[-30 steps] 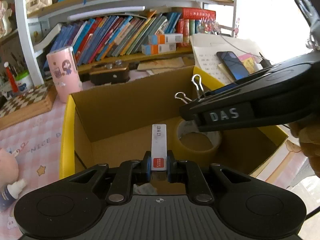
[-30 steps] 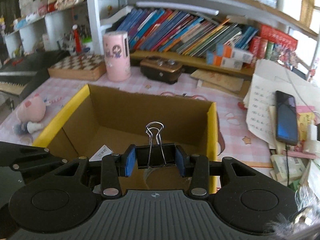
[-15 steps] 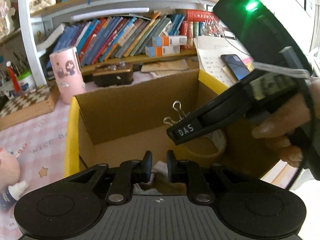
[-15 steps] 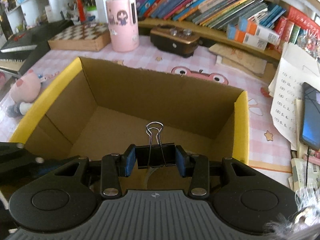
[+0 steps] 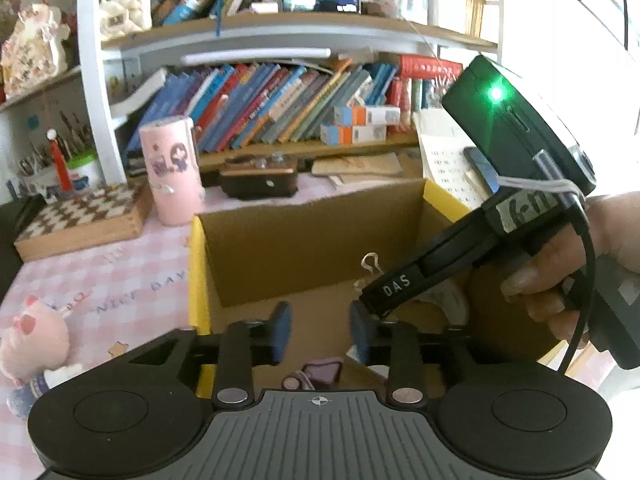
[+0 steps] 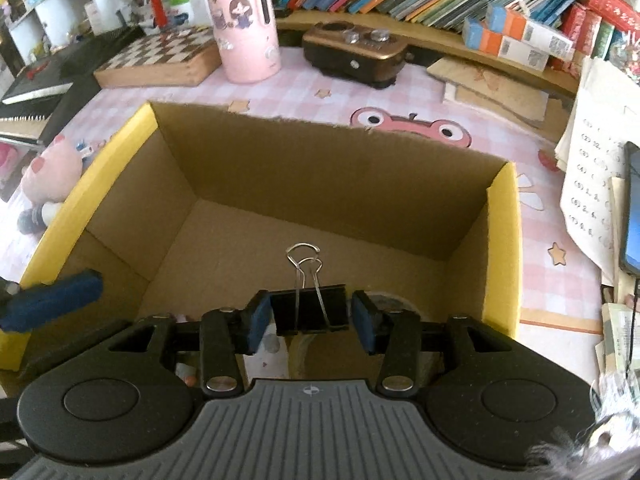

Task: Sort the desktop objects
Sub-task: 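Lower both into the yellow box and open both grippers to release them, then withdraw both open grippers from the box back toward the plush pig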

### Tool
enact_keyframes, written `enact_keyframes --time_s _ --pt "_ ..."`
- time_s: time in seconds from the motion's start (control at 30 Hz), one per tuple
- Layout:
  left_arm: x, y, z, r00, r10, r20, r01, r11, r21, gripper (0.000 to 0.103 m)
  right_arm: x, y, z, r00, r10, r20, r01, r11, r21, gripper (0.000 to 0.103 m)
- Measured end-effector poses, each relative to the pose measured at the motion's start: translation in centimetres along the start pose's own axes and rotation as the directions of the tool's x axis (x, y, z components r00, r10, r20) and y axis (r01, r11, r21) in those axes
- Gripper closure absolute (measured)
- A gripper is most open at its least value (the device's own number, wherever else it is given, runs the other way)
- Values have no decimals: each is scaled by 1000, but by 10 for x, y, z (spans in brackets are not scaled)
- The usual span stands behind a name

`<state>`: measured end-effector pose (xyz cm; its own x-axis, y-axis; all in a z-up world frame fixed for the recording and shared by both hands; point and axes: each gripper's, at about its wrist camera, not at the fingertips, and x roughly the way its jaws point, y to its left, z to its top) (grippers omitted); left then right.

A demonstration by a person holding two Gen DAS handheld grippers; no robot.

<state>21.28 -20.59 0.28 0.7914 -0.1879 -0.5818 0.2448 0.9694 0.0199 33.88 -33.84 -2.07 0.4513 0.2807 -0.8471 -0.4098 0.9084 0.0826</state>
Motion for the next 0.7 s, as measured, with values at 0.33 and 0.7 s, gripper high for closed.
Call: enact_keyframes --time_s 0.33,0.7 --pt "-33 8 4 994 35 108 -35 999 4 23 -31 7 -11 988 -36 151 31 999 34 50" --pt "-79 30 -9 972 122 199 -116 992 -40 13 -107 22 -48 889 -186 418 123 977 173 34"
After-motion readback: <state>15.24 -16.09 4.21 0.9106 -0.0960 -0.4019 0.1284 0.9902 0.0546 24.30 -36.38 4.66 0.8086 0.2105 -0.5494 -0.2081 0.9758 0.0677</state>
